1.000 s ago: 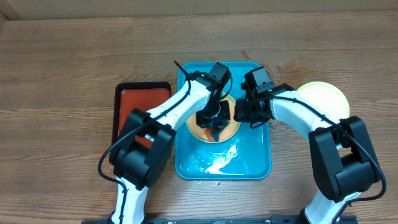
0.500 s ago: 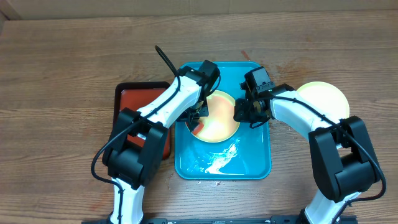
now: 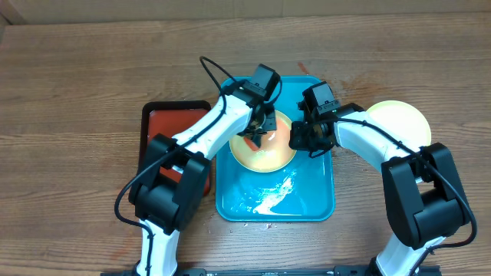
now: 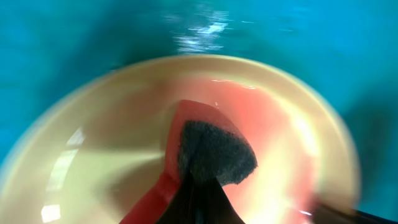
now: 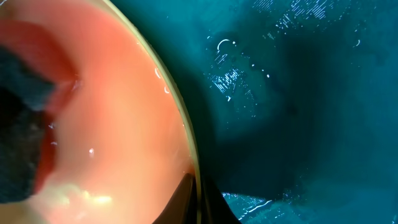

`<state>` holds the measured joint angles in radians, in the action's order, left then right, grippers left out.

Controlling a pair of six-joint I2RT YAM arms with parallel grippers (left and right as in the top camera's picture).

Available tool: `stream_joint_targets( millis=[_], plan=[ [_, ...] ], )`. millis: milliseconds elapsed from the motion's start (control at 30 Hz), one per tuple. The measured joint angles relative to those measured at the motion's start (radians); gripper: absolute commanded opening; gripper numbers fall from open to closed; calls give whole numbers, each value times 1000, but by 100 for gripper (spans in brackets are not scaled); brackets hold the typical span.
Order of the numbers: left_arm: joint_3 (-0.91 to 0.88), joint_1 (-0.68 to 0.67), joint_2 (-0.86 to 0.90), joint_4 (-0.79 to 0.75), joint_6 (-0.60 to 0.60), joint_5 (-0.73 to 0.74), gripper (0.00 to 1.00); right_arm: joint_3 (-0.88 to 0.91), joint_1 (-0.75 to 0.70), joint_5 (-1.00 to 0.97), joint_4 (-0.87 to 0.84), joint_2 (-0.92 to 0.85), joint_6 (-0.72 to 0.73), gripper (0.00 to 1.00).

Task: Clean dirty plates on tray and stack at the side
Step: 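Scrub the yellow plate with the sponge while right gripper holds it, then return the sponge to the red tray with the left gripper and release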

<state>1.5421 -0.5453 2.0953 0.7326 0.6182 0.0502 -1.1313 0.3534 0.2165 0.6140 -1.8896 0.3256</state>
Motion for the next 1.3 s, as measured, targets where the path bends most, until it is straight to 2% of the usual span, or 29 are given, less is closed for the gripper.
stream_joint_targets(
  millis=[233,500,667,867,1033,1200,1300],
  plan=[
    [0,-11,23,-52,0,129,4,0,0,0,0,0,0,4],
    [15,-9,23,91,0,171,4,0,0,1,8,0,-6,4],
    [13,-9,-44,220,-1,85,4,0,0,2,8,0,-9,4],
    [12,-3,-253,278,-1,-16,4,0,0,2,8,0,-9,4],
    [13,26,-439,397,0,-122,4,0,0,2,8,0,-9,4],
    [12,142,-521,551,0,-267,4,0,0,2,8,0,-9,4],
    [-36,248,-521,519,0,-309,4,0,0,3,8,0,-9,4]
  ],
)
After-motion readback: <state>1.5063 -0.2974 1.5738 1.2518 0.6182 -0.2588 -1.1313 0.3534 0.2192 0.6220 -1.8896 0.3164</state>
